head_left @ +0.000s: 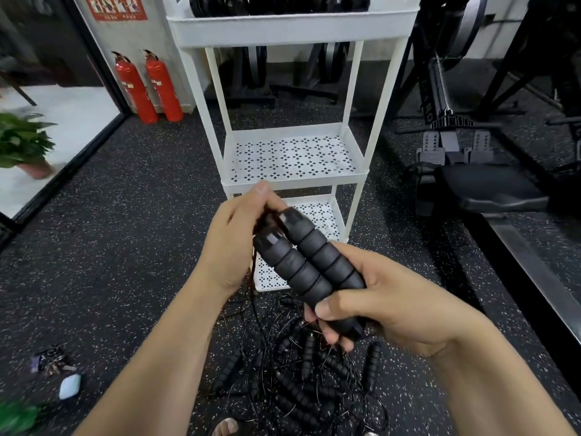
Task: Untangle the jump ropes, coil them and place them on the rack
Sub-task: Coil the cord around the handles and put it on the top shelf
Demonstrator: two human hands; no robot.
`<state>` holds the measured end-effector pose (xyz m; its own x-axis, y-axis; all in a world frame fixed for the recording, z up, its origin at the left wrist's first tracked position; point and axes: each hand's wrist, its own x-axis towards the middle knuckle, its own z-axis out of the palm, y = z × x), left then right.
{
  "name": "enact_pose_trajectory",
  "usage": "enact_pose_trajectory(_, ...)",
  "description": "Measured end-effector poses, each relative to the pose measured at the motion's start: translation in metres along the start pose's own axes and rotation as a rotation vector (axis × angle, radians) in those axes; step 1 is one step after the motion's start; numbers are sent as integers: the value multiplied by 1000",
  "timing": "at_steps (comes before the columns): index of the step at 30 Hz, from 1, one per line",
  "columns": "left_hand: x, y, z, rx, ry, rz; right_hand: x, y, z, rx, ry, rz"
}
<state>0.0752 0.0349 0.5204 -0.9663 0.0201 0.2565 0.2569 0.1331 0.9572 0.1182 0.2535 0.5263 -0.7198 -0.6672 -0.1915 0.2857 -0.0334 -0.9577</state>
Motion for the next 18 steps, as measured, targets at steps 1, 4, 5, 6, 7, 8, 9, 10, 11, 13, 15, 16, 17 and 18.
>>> enact_pose_trajectory(1, -1, 3, 2, -52, 19, -28, -1, -2, 1, 22, -8, -28)
enact_pose_trajectory(4, -5, 7, 12, -16, 93, -124, -3, -8, 5, 100, -2, -132)
enact_pose_trajectory(5, -6, 10, 17, 6, 122, -128, -2, -8, 7, 113, 6, -166)
enact_pose_trajectory(6, -8, 11, 22, 11, 144, -116, 0, -9, 9, 118, 17, -197)
enact_pose_trajectory(7, -9, 14, 27, 3, 173, -124, 1, -8, 11, 121, 35, -227)
enact_pose_trajectory(8, -9, 16, 32, -17, 197, -152, 3, -8, 12, 128, 63, -256)
enact_pose_trajectory(9, -8, 17, 36, -37, 207, -185, 5, -7, 13, 143, 98, -286)
enact_pose_trajectory(10, -7, 16, 39, -23, 188, -196, 6, -6, 14, 164, 132, -317)
enact_pose_trajectory(11, -7, 14, 42, 19, 147, -187, 7, -6, 15, 190, 168, -349)
enact_pose_trajectory(13, -9, 6, 48, 140, 33, -93, 9, -7, 13, 241, 256, -401)
enact_pose_trajectory(15, -11, 2, 53, 271, -53, -36, 10, -8, 8, 237, 351, -417)
enact_pose_trajectory(16, -10, 1, 54, 346, -92, -36, 11, -7, 5, 200, 400, -412)
enact_pose_trajectory(17, -9, 1, 55, 425, -132, -41, 12, -5, 3, 149, 447, -402)
enact_pose_trajectory(18, -9, 2, 56, 495, -179, -52, 13, -3, 1, 97, 488, -388)
